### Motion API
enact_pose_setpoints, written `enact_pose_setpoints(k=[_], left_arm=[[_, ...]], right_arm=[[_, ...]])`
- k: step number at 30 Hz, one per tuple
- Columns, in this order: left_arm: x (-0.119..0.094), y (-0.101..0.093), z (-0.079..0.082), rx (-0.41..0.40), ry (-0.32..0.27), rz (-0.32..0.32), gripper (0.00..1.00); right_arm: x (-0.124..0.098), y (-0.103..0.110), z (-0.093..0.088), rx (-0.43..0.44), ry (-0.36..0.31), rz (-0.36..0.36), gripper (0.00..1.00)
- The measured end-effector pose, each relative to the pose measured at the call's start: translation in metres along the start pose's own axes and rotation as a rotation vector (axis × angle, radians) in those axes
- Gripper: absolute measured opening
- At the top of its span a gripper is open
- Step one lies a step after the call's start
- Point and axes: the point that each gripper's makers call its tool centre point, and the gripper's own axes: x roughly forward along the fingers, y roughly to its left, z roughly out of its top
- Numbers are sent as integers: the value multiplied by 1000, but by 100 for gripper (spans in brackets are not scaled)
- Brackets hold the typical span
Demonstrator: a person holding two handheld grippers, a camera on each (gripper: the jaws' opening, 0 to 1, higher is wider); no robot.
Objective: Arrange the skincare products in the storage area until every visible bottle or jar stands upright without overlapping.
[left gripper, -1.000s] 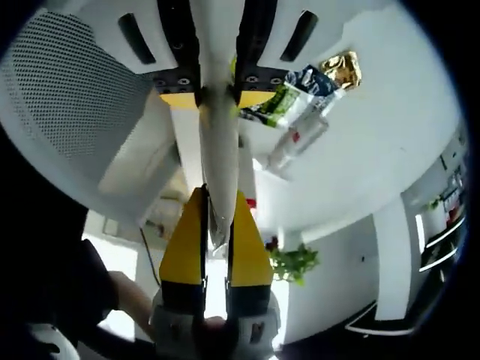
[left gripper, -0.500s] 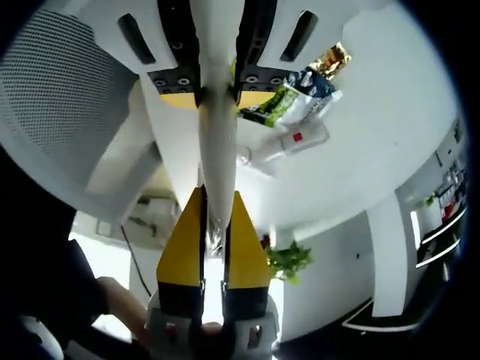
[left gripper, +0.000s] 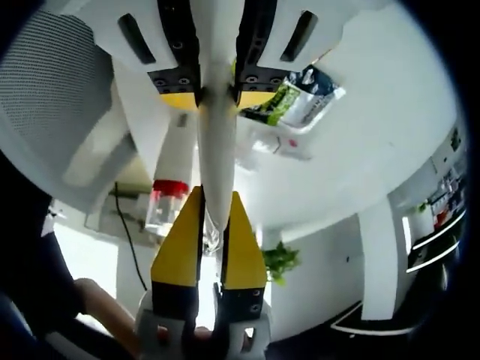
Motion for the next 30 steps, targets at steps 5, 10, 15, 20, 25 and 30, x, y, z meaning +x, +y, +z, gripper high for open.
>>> enact_pose_setpoints(k=[5,10,15,20,25,30], left_arm=[[-1,-4,-1,-11,4,-3,13],[1,-12,1,-13,6,-24,13],[3,-18,2,-17,4,-34,13],[6,-28,3,-12,-3,-40,13],[9,-31,5,-23,-12,-53,13],[10,-31,5,-31,-12,-50,13]], right_arm=[[0,5,1,1,-1,8,5],[2,12,-3,-12,27,28,5],[-1,24,-7,-11,32,50,5],[-4,34,-12,9,47,97,6],[-9,37,-15,0,81,126,6],[-16,40,-12,-45,133,126,4]])
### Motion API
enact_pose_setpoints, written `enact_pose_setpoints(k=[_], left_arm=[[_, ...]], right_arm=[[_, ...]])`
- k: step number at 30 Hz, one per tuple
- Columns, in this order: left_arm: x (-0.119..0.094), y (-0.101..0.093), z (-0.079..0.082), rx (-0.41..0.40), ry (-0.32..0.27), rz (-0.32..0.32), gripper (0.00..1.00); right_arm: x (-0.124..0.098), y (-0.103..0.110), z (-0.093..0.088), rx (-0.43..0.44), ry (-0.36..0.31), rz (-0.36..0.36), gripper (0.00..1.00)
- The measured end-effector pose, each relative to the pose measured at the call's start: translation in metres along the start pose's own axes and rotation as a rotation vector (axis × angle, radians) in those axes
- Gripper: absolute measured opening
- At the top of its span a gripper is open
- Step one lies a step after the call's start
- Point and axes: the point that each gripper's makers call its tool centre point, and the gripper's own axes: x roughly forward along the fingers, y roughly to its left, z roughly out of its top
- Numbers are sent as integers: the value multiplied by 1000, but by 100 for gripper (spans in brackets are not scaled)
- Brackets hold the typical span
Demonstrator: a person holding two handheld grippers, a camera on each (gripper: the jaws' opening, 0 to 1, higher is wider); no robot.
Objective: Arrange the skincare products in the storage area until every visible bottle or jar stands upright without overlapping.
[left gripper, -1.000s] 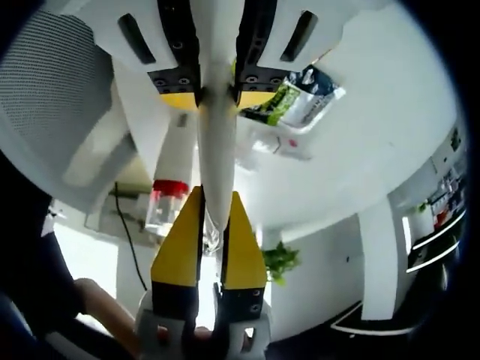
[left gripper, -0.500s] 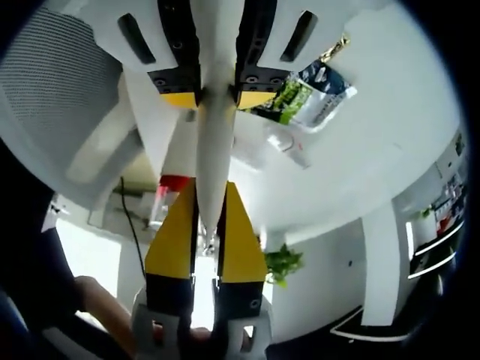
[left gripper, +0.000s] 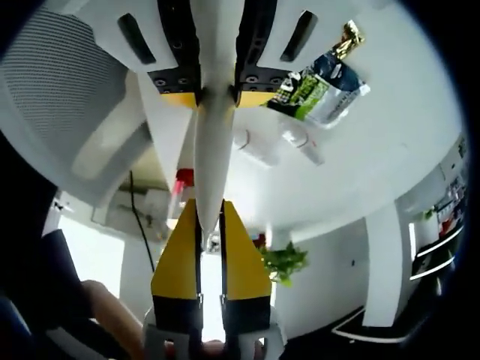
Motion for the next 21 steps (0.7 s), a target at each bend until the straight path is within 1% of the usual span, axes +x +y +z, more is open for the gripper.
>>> enact_pose_setpoints(k=[1,3,9,15,21], left_arm=[[0,0,0,-4,0,2,13],[2,-4,0,-1,-2,1,13],[5,-9,2,0,-7,-9,14],[7,-11,2,0,-19,-3,14],[8,-13,3,2,-19,-13,14]], right_arm=[[-1,-1,-1,-17,15,0,4],[0,1,-2,-17,31,13,4],[-1,1,-8,-13,47,15,4],[-1,2,-11,-14,47,8,3],[-1,4,-12,3,46,10,3]])
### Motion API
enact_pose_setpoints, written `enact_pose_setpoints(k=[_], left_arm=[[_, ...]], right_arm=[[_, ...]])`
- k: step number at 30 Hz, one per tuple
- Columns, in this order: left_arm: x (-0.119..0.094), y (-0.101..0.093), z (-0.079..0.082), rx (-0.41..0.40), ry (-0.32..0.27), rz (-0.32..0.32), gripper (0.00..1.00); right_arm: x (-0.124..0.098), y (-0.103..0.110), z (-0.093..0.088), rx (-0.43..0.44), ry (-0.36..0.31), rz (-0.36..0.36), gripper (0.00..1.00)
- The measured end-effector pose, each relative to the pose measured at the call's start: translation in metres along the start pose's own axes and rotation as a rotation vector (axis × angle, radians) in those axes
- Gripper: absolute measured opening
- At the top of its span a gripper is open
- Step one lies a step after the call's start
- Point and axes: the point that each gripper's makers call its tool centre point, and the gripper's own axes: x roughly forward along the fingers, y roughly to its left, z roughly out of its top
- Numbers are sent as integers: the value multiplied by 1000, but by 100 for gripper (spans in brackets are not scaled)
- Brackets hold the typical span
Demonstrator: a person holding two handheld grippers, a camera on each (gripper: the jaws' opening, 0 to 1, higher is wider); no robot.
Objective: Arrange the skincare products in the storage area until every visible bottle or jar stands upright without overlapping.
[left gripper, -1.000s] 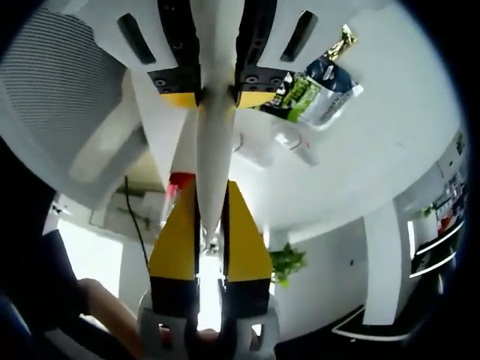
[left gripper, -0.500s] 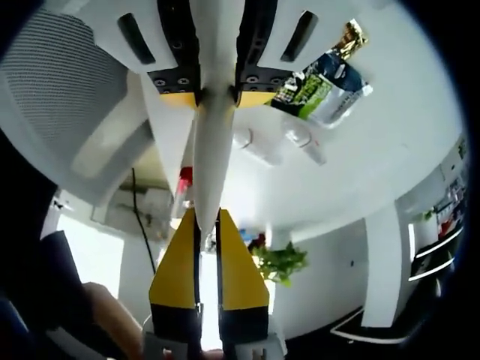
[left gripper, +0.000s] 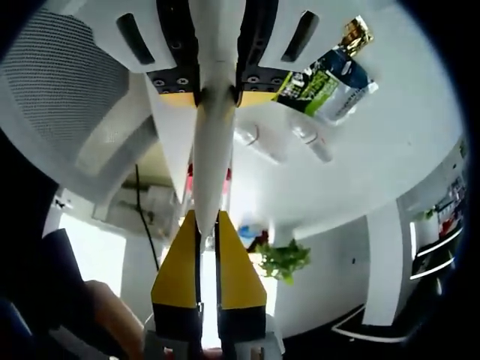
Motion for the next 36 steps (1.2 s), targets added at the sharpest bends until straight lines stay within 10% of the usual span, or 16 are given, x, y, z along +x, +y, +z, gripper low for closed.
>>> enact_pose_setpoints(k=[36], left_arm=[[4,-4,0,5,-3,-43,16]], right_arm=[[1,7,-2,18,-22,20,5]])
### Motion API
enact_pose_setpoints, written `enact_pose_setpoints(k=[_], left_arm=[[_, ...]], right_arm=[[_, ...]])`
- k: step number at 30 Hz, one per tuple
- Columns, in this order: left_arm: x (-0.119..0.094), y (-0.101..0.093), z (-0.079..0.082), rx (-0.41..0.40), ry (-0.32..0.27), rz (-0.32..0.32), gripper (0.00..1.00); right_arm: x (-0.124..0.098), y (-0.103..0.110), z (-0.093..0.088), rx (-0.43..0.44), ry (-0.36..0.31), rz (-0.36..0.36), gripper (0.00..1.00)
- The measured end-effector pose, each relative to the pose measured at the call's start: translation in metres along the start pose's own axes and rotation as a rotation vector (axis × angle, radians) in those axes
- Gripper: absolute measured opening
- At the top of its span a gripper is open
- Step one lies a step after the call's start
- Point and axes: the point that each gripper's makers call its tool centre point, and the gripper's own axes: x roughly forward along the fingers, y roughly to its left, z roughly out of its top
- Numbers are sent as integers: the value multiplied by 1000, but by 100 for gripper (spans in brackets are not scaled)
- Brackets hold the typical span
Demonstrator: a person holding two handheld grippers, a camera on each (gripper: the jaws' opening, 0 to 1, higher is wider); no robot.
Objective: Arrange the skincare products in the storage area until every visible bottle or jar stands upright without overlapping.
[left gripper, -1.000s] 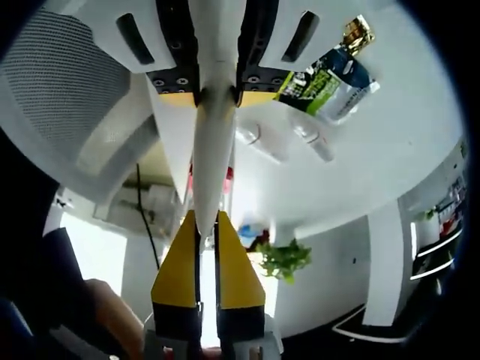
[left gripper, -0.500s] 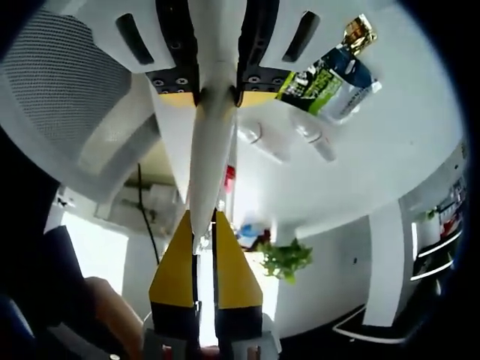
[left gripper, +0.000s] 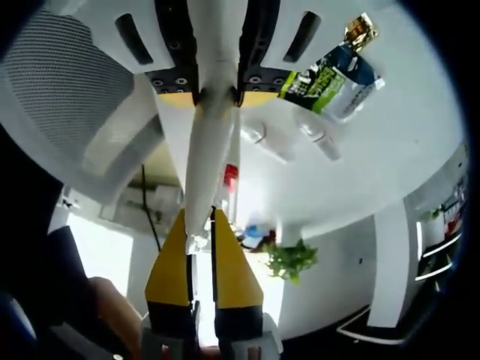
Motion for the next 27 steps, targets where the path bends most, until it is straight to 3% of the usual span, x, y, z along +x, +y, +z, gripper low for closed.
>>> enact_pose_setpoints(k=[8,13,17,22,27], left_arm=[[2,0,-1,10,5,0,17],[1,0,-3,-3,19,0,17],[-3,1,-6,-5,41,12,19],[-12,2,-12,-49,81,32,33],[-25,5,-9,-50,75,80,42]], right_arm=[[2,1,-2,-2,5,-1,14],[2,-12,-3,13,-8,-23,18],[6,-5,-6,14,-8,-33,23],[7,2,-5,25,-40,-44,31],[8,4,-7,40,-50,-61,40]])
